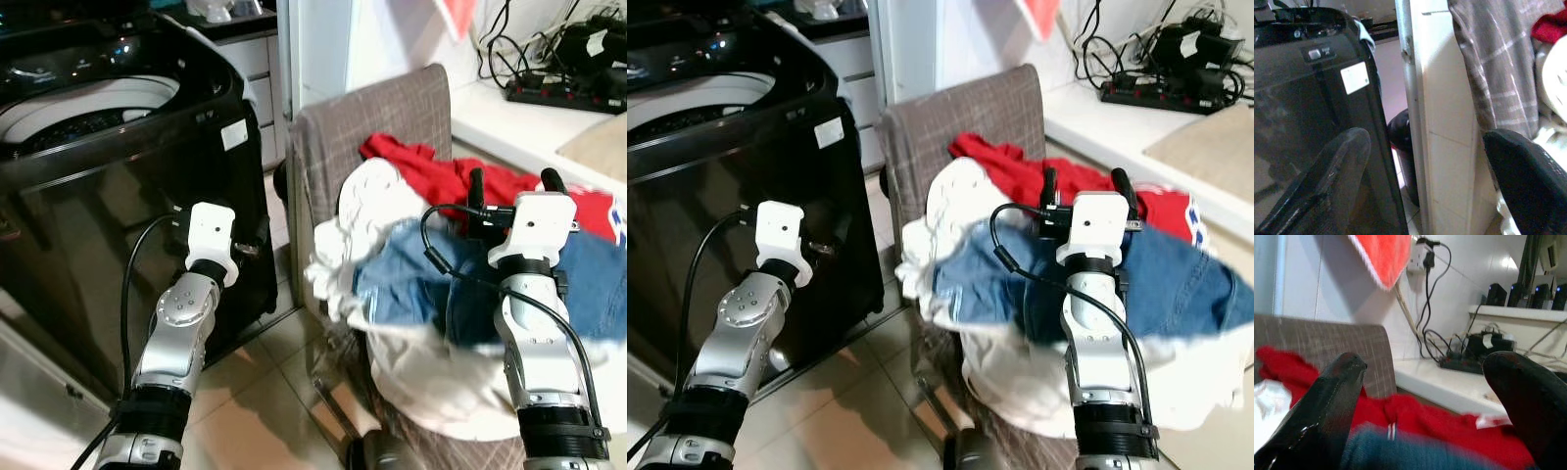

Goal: Clothes washing

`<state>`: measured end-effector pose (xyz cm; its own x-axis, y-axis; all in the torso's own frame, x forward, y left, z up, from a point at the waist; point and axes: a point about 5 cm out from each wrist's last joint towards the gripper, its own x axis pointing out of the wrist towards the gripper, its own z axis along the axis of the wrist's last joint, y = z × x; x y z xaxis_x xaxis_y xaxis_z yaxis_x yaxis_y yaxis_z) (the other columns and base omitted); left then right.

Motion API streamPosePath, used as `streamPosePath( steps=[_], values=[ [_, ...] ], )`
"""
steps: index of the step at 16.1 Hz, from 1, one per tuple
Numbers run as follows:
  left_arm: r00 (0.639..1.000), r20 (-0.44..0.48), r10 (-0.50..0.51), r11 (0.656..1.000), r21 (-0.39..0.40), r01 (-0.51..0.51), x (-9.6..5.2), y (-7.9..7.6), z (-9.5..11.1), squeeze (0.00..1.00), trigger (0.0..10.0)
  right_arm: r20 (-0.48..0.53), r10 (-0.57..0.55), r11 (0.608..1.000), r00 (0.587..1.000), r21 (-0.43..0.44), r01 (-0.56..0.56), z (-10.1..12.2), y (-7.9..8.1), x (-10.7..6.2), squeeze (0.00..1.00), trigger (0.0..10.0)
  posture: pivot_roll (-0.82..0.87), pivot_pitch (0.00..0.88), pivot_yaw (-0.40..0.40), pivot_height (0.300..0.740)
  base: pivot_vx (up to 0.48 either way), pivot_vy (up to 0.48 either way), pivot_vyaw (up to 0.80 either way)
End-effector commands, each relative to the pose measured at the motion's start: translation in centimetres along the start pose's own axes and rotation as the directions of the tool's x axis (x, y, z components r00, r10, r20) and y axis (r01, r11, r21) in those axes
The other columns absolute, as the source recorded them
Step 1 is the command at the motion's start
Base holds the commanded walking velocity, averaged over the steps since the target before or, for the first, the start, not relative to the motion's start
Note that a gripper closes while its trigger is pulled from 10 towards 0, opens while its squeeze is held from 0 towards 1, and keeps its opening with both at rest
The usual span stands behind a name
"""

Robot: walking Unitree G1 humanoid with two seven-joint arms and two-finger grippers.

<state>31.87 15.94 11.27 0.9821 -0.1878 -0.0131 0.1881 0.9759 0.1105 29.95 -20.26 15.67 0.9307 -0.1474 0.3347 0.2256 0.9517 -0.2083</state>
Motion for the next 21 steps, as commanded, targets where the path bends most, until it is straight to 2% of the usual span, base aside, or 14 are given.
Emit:
streamPosePath(
  steps=[1,3,5,6,9,17,21],
  values=[
    [1.0,0.008,-0.008,1.0,0.015,0.008,0.3,0.3,0.3,0.0,10.0,-0.032,0.0,1.0,1.0,-0.028,0.0,-0.3,0.0,0.3,0.0,10.0,-0.19,0.0,0.036,0.629,0.0,0.0,0.0],
    [1.0,-0.003,0.004,0.999,0.036,-0.004,0.4,0.6,0.1,0.0,10.0,-0.014,0.01,0.999,1.0,-0.053,-0.011,-0.1,0.2,0.5,0.0,10.0,-0.19,0.0,0.036,0.624,0.0,0.0,0.0],
    [0.999,0.009,-0.039,0.999,0.017,0.038,0.4,0.4,0.2,0.0,10.0,0.001,0.059,0.995,0.998,-0.076,-0.059,0.2,0.6,0.7,0.0,10.0,-0.19,0.0,0.038,0.624,0.0,0.0,0.0],
    [0.998,0.014,-0.059,0.998,0.026,0.059,0.3,0.3,0.4,0.0,10.0,0.009,0.08,0.996,0.997,-0.049,-0.079,0.3,1.0,0.5,0.0,10.0,-0.19,0.0,0.039,0.624,0.472,0.0,-0.61],
    [0.998,0.061,-0.015,1.0,0.003,0.015,0.7,0.6,1.0,0.0,10.0,0.04,0.109,0.993,0.993,-0.04,-0.107,1.0,1.6,0.6,0.0,10.0,-0.19,0.0,0.039,0.661,0.48,0.0,0.0],
    [0.997,0.057,-0.044,0.999,0.004,0.044,0.6,0.1,0.7,0.0,10.0,0.064,0.121,0.992,0.991,-0.039,-0.119,1.2,1.6,0.8,0.0,10.0,-0.2,0.0,0.036,0.74,0.0,0.0,0.0],
    [0.997,0.051,-0.055,0.998,0.037,0.054,0.6,0.1,0.5,0.0,10.0,0.056,0.119,0.993,0.991,-0.033,-0.118,1.0,1.5,0.6,0.0,10.0,-0.2,0.0,0.039,0.74,0.0,0.0,0.0]
  ],
)
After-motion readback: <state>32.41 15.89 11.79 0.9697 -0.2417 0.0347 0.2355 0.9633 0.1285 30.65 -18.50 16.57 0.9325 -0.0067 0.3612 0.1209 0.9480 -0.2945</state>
